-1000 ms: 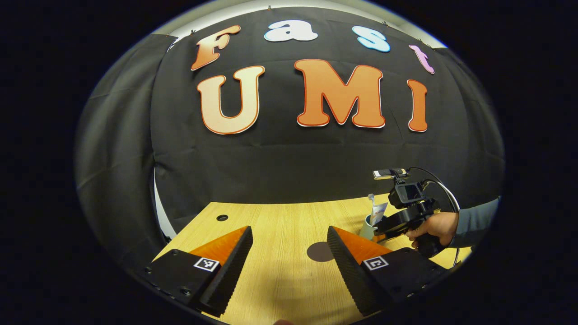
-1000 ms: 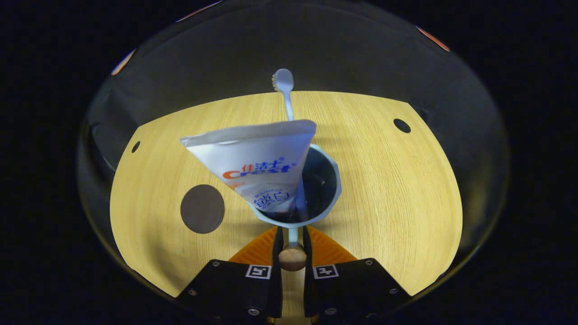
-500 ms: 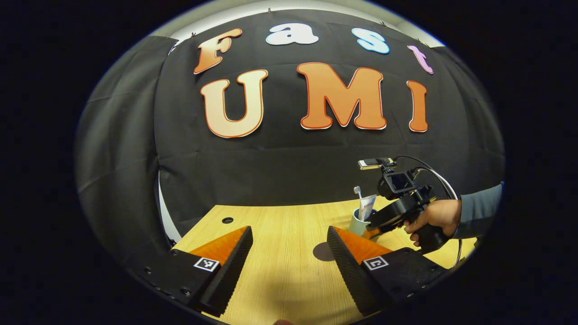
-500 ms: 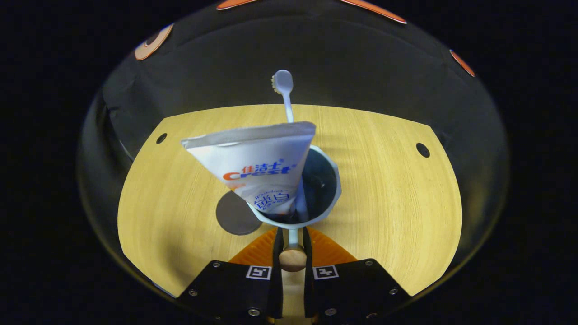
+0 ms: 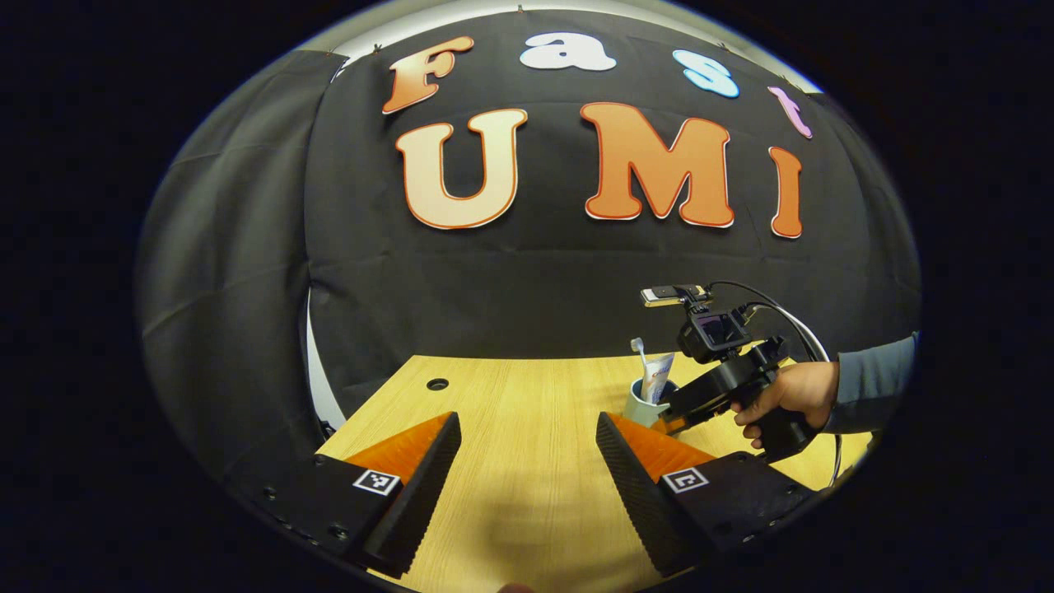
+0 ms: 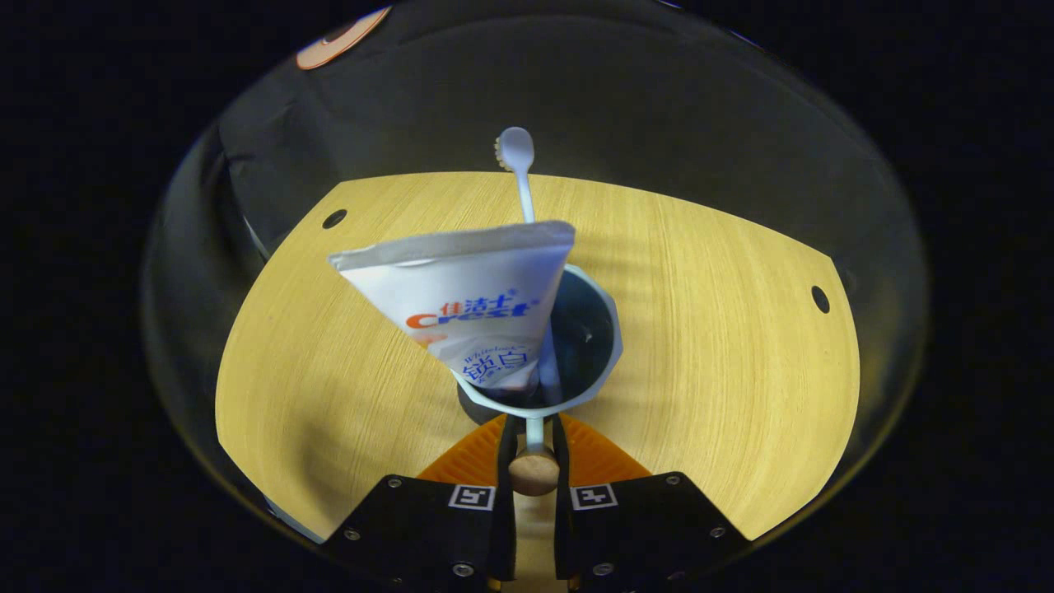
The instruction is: Put the toothbrush and toothpaste on the desktop into the cup, then pick up the cup and place it on the coaster on the desktop.
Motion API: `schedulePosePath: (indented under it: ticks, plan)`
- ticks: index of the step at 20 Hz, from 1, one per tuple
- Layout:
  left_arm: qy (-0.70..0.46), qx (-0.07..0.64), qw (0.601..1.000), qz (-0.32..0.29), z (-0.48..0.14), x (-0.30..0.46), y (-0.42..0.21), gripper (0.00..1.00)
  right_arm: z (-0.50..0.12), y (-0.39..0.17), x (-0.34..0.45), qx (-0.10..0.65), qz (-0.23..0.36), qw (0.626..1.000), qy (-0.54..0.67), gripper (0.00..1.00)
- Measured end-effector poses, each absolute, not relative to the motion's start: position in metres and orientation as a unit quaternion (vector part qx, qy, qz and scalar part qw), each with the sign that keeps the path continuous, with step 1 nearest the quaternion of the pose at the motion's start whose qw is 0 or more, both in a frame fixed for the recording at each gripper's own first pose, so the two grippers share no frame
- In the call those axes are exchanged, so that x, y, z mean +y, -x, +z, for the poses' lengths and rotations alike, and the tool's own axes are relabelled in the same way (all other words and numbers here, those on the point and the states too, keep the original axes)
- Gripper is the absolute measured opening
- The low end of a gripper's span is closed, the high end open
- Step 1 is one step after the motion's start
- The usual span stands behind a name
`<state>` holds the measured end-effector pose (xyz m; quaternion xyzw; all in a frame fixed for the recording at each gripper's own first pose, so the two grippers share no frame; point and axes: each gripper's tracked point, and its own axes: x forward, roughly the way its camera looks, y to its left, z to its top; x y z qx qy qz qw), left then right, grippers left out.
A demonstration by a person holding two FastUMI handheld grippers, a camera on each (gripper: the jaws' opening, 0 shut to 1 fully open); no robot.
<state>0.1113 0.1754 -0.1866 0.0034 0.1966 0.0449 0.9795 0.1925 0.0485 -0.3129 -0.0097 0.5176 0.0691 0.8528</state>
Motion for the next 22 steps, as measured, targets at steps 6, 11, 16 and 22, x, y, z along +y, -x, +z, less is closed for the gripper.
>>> schedulePosePath:
  ticks: [6,11,16,22]
  plan:
    - [0.008,0.220,0.975,0.040,-0.208,0.192,-0.117,0.99,-0.312,-0.190,0.048,0.533,0.065,0.843,0.023,0.19]
    - [-0.003,0.213,0.977,0.028,-0.202,0.183,-0.121,0.99,-0.291,-0.188,0.053,0.494,0.089,0.865,0.001,0.36]
    - [-0.007,0.196,0.980,0.019,-0.184,0.152,-0.124,0.99,-0.237,-0.180,0.045,0.415,0.119,0.902,-0.027,0.84]
    - [-0.017,0.149,0.988,0.018,-0.137,0.115,-0.118,0.99,-0.135,-0.155,-0.013,0.270,0.115,0.956,-0.004,0.95]
